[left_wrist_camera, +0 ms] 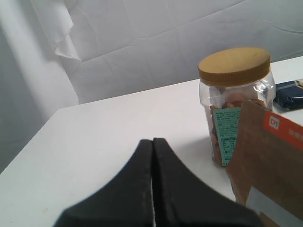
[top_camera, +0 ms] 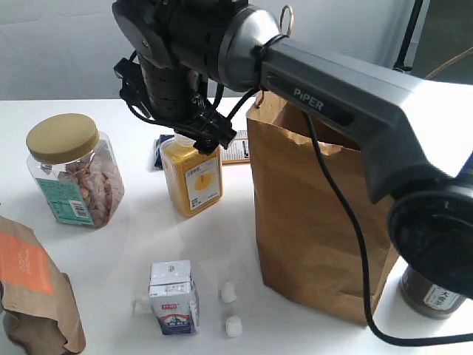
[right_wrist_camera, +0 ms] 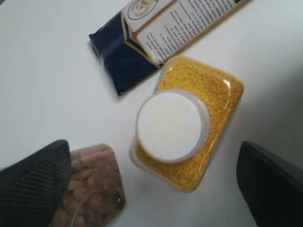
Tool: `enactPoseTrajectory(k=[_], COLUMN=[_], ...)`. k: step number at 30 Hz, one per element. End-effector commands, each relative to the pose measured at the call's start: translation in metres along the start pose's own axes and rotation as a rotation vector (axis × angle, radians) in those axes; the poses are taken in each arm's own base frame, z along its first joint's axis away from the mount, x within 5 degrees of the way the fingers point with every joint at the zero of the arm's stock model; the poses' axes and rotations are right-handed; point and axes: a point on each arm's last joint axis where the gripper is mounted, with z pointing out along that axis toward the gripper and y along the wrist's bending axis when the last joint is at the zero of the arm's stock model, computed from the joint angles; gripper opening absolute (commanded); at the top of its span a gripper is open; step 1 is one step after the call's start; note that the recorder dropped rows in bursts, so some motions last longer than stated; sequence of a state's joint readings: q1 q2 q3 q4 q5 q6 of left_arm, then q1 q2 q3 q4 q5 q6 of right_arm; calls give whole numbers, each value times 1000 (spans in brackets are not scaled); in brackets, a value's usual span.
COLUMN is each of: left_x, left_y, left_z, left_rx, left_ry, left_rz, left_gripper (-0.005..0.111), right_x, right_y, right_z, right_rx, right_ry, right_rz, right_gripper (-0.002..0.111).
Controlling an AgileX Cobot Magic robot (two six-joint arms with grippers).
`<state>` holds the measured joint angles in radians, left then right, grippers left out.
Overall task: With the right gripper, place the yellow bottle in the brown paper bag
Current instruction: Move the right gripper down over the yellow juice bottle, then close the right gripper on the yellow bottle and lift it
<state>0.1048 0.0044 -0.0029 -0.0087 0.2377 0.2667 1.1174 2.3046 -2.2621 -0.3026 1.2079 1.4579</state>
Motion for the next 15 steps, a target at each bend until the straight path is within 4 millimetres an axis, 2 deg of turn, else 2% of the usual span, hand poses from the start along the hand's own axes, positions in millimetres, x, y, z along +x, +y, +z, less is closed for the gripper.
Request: enactPoseTrajectory(k=[1,9,11,12,13,14,15], left_x=[0,0,1,1,1,1,1], left_y=[0,0,-1,-1,-1,-1,-1], left_z=[0,0,0,0,0,0,0], left_rx=[3,3,5,5,6,6,6], left_ry=[-7,-7,-2,-2,3,3,3], left_rz=[-1,-1,-1,-1,-1,-1,-1], left_gripper=[0,0,0,0,0,0,0], right_x=[-6,-6,-7,-8,-8,-9,-9], right_y=[-5,-11,-13,-14,-14,-14,-14], right_z=[14,53,59,60,62,62,60], right_rx=[44,86,100,103,105,104,100], right_ry=[-28,-22,-20,-21,-23,-24,-18], right_rz=[3,36,50,61,69,71,67], right_gripper=[87,87,84,77,66,49,13])
